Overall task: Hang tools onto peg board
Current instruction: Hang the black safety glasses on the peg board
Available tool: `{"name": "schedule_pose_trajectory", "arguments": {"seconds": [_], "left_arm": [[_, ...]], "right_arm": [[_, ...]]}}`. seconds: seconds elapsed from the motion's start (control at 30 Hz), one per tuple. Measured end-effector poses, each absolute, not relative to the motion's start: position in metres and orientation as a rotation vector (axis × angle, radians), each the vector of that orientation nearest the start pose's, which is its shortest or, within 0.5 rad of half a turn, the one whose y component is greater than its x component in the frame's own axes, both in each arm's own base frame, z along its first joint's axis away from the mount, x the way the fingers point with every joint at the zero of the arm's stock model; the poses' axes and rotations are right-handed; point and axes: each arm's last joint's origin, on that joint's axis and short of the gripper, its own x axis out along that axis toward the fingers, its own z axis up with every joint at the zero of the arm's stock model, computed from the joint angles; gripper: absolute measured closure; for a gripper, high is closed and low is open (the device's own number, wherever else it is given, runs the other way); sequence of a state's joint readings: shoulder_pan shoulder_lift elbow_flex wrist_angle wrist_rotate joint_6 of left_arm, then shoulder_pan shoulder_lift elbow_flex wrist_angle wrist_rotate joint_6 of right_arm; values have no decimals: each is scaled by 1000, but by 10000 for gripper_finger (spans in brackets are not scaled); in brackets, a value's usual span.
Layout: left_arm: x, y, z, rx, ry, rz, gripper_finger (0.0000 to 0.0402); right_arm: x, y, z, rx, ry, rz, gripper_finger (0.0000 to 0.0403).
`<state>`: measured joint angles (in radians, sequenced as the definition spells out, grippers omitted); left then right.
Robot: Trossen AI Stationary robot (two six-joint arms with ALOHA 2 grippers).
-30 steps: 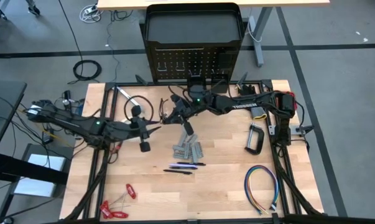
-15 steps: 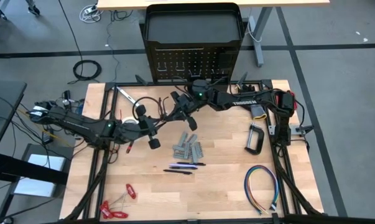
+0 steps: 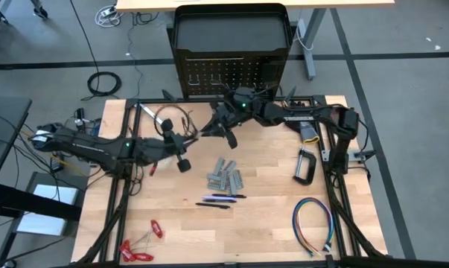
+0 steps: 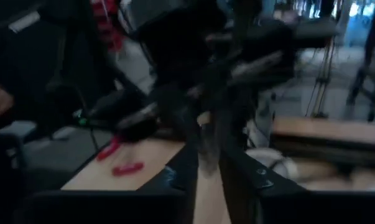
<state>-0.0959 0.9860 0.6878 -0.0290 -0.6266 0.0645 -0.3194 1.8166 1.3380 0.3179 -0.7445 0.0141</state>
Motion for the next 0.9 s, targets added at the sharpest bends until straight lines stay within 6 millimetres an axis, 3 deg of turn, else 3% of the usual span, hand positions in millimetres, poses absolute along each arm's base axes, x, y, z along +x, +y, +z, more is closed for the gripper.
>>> {"name": "schedule_pose_trajectory", "arguments": {"seconds": [0.1,0.27,0.43,0.63,0.77,0.9], "left_arm": [[208,16,287,155,298,514,387],[204,49,282,163,343,438,388],[206,87,269,158,406,453,388],[209,131,258,114,361,406,388],[209,155,247,82,326,320,388],[207,177,236,79,313,346,388]], "right_arm": [[391,-109,295,67,193,394,288],[380,-94,307,50,252,392,256],[383,-64,306,32,294,434,254],[386,-37,300,24,373,379,256],[387,-24,299,37,392,382,256],[387,-18,299,43,389,393,256]]}}
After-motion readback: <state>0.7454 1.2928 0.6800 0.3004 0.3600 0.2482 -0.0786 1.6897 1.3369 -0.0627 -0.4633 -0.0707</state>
